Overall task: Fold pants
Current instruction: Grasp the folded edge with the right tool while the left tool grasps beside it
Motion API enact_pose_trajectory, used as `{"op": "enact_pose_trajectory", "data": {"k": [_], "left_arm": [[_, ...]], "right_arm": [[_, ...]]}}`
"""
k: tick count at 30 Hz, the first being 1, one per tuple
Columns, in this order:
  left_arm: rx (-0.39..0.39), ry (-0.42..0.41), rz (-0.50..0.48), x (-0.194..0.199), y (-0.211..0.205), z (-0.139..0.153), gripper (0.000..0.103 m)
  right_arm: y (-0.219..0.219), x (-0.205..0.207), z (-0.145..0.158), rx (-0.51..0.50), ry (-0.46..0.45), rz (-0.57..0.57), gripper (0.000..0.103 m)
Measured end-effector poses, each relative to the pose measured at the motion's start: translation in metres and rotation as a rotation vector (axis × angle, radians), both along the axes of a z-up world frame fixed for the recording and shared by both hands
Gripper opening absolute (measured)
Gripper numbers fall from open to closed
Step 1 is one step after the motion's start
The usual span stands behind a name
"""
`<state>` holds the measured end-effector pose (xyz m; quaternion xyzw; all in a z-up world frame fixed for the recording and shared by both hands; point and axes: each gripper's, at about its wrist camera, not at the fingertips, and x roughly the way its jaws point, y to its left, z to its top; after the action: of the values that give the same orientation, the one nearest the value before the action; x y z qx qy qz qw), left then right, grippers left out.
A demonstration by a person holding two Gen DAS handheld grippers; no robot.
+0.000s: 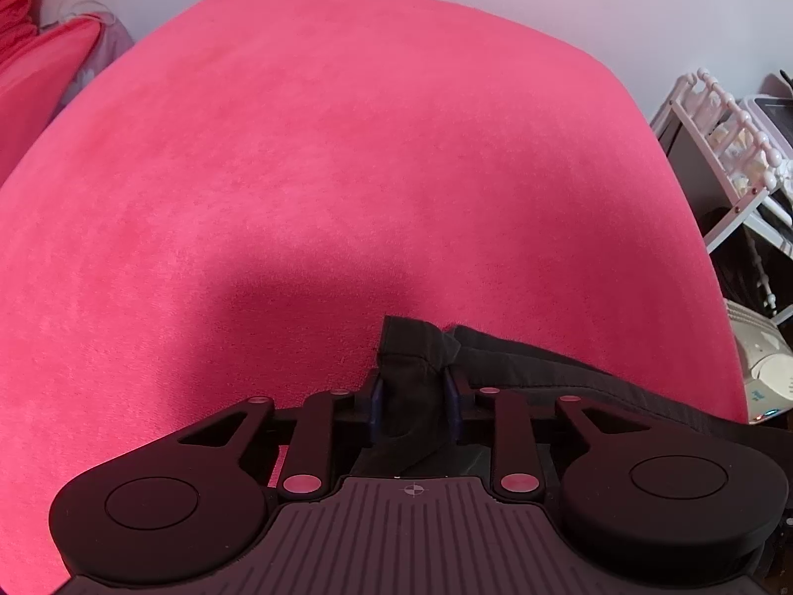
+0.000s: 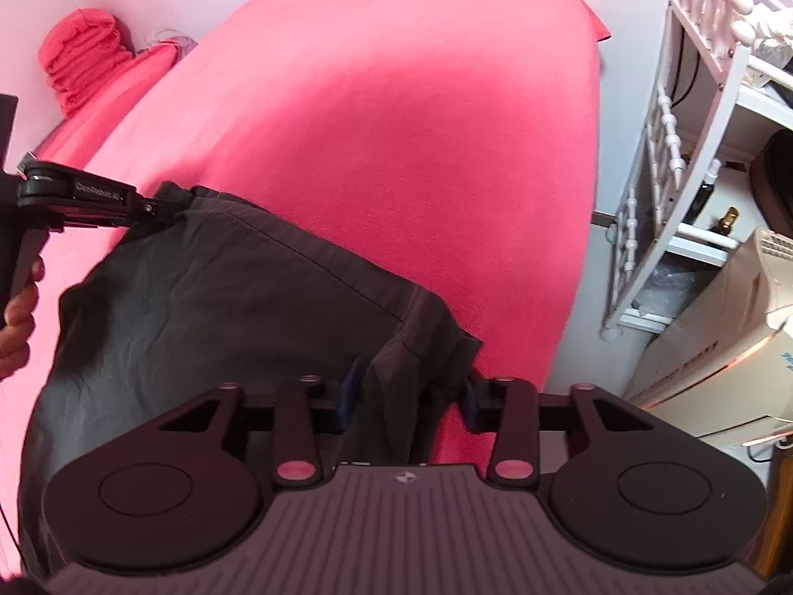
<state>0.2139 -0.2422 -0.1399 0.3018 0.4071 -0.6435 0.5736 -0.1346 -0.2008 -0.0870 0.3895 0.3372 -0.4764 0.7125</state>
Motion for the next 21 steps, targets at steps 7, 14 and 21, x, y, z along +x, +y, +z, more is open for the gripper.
{"op": "enact_pose_trajectory", "data": {"k": [7, 14, 21], "left_arm": [[-0.034, -0.003, 0.0, 0.004, 0.012, 0.015, 0.079], [-0.085, -0.004, 0.043, 0.008, 0.035, 0.038, 0.075], [-0.077, -0.046, 0.052, -0.002, 0.035, 0.037, 0.071]], "right_arm": [[0.007, -0.001, 0.012, -0.049, -0.016, 0.04, 0.016], [0.021, 0.006, 0.035, -0.123, 0.029, 0.138, 0.015], [0.022, 0.01, 0.027, -0.147, 0.077, 0.135, 0.026]]}}
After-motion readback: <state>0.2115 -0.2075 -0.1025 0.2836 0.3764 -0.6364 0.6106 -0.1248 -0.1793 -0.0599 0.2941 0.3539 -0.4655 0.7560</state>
